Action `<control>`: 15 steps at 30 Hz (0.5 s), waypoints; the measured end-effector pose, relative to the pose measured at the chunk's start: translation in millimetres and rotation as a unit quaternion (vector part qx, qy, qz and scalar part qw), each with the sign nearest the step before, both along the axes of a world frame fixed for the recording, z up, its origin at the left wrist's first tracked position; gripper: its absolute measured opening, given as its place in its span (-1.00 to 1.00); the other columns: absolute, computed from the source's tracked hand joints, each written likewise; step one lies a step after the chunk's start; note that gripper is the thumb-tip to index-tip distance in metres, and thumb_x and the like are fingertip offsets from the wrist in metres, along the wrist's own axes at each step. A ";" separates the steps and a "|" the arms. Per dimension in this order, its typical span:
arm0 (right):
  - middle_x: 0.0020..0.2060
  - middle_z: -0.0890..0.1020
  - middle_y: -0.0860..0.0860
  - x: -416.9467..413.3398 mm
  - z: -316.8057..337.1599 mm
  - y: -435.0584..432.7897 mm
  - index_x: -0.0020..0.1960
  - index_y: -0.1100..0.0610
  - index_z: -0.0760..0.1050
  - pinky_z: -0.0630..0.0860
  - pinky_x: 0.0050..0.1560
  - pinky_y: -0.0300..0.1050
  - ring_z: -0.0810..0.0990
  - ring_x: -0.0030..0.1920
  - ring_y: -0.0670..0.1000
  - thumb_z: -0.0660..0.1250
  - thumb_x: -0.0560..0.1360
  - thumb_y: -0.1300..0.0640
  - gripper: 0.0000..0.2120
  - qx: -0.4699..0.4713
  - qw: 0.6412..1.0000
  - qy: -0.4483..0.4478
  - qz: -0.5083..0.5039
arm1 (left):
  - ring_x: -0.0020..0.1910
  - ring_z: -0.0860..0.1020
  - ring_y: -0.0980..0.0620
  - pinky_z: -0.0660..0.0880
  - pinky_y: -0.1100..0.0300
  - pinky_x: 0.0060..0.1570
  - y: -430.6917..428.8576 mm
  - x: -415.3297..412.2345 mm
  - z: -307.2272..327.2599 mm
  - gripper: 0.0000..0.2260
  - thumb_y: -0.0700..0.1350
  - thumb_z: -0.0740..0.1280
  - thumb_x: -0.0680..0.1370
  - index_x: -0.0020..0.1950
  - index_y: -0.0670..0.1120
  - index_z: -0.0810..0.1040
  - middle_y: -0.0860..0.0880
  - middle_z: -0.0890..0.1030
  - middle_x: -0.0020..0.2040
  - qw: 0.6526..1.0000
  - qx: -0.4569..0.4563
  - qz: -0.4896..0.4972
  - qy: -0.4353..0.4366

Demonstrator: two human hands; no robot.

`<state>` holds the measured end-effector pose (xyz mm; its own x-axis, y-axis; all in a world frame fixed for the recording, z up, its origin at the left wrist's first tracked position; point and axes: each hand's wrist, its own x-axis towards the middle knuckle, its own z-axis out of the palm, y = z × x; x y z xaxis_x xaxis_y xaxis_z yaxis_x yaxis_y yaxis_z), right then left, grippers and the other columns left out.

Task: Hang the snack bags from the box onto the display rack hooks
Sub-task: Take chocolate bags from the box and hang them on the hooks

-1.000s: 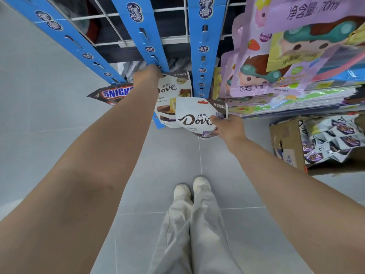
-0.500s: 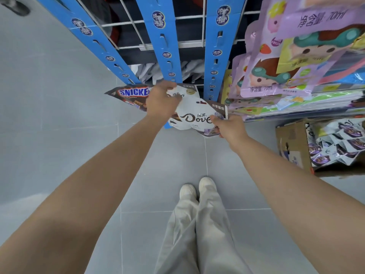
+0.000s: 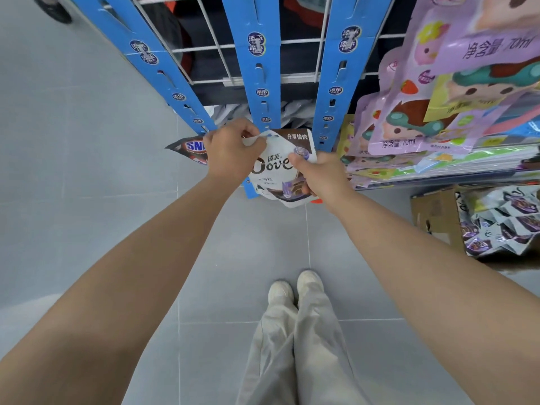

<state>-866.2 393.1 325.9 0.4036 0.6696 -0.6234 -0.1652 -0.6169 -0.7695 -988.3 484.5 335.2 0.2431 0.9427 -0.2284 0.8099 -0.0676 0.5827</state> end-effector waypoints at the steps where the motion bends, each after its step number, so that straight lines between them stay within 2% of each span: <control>1: -0.46 0.49 0.04 -0.4 2.6 2.4 -0.29 0.15 0.46 0.25 -0.68 -0.40 0.37 -0.74 -0.19 0.33 0.51 0.16 -0.79 0.007 1.000 0.003 -0.007 | -0.13 0.47 0.07 0.39 -0.04 0.24 0.9 0.3 -0.7 -0.84 -0.07 0.33 0.49 -0.24 0.06 0.40 0.12 0.51 -0.20 1.000 0.012 0.010 -0.013; 4: -0.31 0.57 0.08 -2.1 4.7 10.2 -0.11 0.20 0.53 0.36 -0.60 -0.38 0.48 -0.59 -0.20 0.34 0.50 0.15 -0.90 0.022 0.999 -0.007 -0.027 | -0.16 0.48 0.10 0.44 -0.05 0.19 2.5 8.7 -0.7 -0.72 -0.07 0.30 0.52 -0.32 0.11 0.27 0.12 0.49 -0.26 0.998 0.028 0.040 -0.032; 6: -0.21 0.62 0.10 -2.4 3.9 14.9 -0.11 0.16 0.56 0.50 -0.41 -0.30 0.57 -0.40 -0.10 0.34 0.50 0.13 -0.90 0.025 0.999 -0.014 -0.029 | -0.24 0.35 0.29 0.39 -0.03 0.26 1.2 14.7 -0.1 -0.78 -0.06 0.26 0.55 -0.25 0.09 0.30 0.09 0.49 -0.23 0.996 0.044 0.064 -0.034; 8: -0.18 0.64 0.08 -0.4 6.4 20.2 -0.11 0.13 0.56 0.56 -0.28 -0.21 0.60 -0.30 -0.05 0.32 0.51 0.10 -0.90 0.028 0.999 -0.010 -0.033 | -0.28 0.23 0.36 0.33 0.01 0.32 1.1 18.6 0.4 -0.88 -0.05 0.23 0.57 -0.14 0.01 0.34 0.06 0.51 -0.18 0.994 0.066 0.084 -0.027; 11: -0.18 0.63 0.10 4.4 10.1 27.8 -0.03 0.18 0.56 0.52 -0.44 -0.30 0.58 -0.35 -0.06 0.30 0.53 0.10 -0.85 0.033 0.999 -0.009 -0.035 | -0.28 0.35 0.27 0.21 0.09 0.39 3.2 23.2 2.3 -0.96 -0.04 0.20 0.58 0.00 0.04 0.43 0.05 0.59 -0.12 0.992 0.089 0.085 -0.014; 13: -0.20 0.62 0.06 6.1 10.8 31.4 -0.05 0.13 0.53 0.41 -0.56 -0.37 0.56 -0.40 -0.10 0.30 0.53 0.08 -0.88 0.038 0.998 -0.019 -0.038 | -0.15 0.47 0.17 0.16 0.13 0.39 4.1 25.5 3.1 -0.82 -0.03 0.18 0.59 0.15 0.05 0.51 0.05 0.64 -0.03 0.991 0.111 0.076 -0.003; 15: -0.19 0.62 0.03 8.0 8.8 34.0 -0.10 0.09 0.52 0.47 -0.48 -0.34 0.60 -0.33 -0.08 0.30 0.53 0.08 -0.90 0.044 0.998 -0.030 -0.042 | -0.01 0.53 0.09 0.15 0.15 0.38 4.8 27.6 1.7 -0.77 -0.01 0.18 0.60 0.20 0.04 0.52 0.04 0.65 0.02 0.990 0.121 0.072 0.007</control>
